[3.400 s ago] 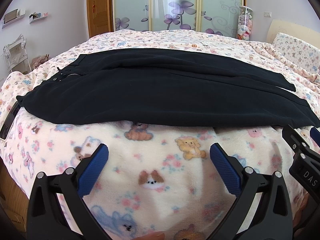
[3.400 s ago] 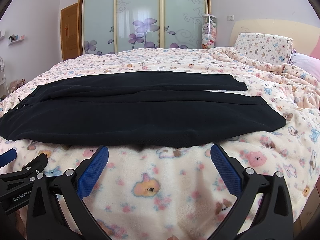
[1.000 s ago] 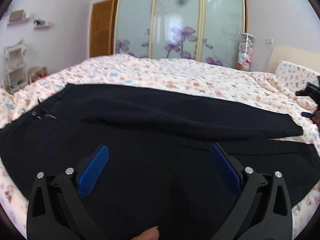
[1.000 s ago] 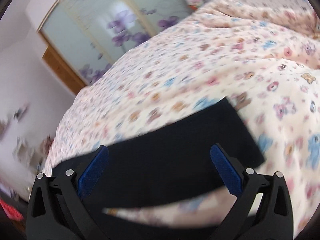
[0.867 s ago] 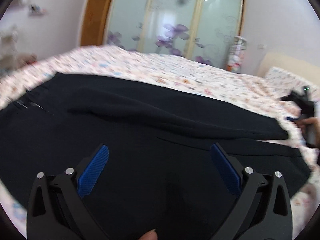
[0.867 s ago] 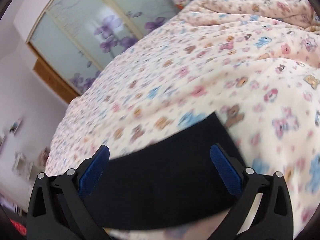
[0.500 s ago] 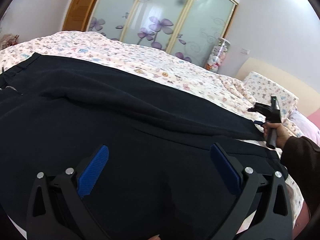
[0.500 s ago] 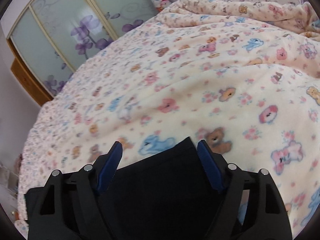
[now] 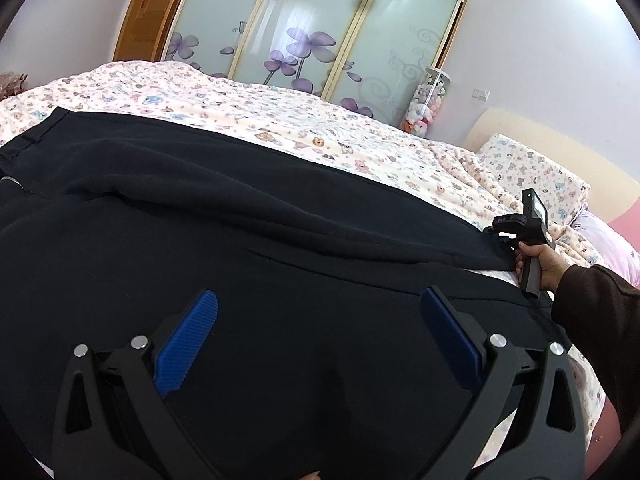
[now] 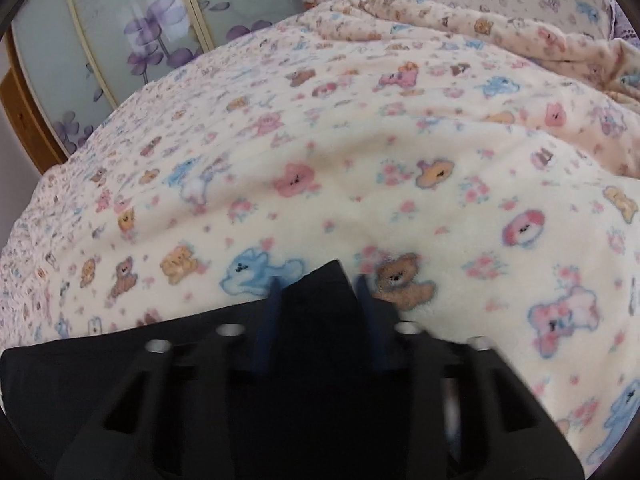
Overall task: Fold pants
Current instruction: 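Lift the leg hem with the right gripper toward the waistband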
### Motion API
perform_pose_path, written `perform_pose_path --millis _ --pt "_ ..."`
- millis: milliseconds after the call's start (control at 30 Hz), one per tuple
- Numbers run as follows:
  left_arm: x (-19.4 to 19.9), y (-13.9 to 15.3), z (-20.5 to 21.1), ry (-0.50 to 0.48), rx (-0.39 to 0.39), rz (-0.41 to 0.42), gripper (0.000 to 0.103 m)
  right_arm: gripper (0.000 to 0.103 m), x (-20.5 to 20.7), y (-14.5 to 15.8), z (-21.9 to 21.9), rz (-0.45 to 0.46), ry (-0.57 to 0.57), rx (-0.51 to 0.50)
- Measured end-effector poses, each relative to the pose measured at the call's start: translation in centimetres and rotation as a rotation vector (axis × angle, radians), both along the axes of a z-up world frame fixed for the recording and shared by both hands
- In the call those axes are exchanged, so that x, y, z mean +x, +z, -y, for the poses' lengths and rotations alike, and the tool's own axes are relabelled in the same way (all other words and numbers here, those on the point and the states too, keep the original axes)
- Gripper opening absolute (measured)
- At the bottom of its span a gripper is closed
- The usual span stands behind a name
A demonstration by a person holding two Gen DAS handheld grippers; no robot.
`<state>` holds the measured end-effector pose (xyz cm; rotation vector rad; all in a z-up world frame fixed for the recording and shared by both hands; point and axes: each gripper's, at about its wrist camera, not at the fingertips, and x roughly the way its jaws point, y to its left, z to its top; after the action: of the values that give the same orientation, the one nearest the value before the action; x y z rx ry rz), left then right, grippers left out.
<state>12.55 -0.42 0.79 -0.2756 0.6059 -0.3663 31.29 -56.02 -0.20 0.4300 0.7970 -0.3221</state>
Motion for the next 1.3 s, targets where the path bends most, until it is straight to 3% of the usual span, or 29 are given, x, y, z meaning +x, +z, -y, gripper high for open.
perform_pose_path --millis 100,267,433,667,867,1067,1200,1300 --pt "0.2 -0.3 -0.1 -0.030 -0.032 -0.014 0.101 0.020 -1.3 1.5 -0.5 0.065 0.030 -0.010" --pt "0.3 -0.4 -0.4 -0.065 -0.086 -0.015 0.101 0.019 -5.4 5.2 -1.2 0.242 0.092 0.024" --pt "-0.1 -0.2 -1.1 -0.049 -0.126 0.011 0.101 0.019 -12.5 8.6 -2.1 0.389 0.172 0.071" --pt "-1.1 0.2 -2.4 0.023 -0.155 0.055 0.101 0.019 -23.3 7.7 -4.1 0.458 0.197 0.174" --pt "-2.3 0.6 -3.0 0.093 -0.130 0.079 0.101 0.019 -28.5 4.2 -6.6 0.410 0.167 0.233" --pt "-4.5 2.1 -4.3 0.132 -0.124 0.075 0.101 0.021 -28.6 2.5 -9.5 0.165 0.146 0.049" --pt "-6.6 3.8 -4.4 0.173 0.009 0.126 0.101 0.059 -30.1 3.7 -10.2 0.122 0.105 -0.014" --pt "-7.7 4.9 -4.3 0.208 0.103 0.169 0.101 0.063 -31.3 5.7 -11.7 0.161 0.137 0.005"
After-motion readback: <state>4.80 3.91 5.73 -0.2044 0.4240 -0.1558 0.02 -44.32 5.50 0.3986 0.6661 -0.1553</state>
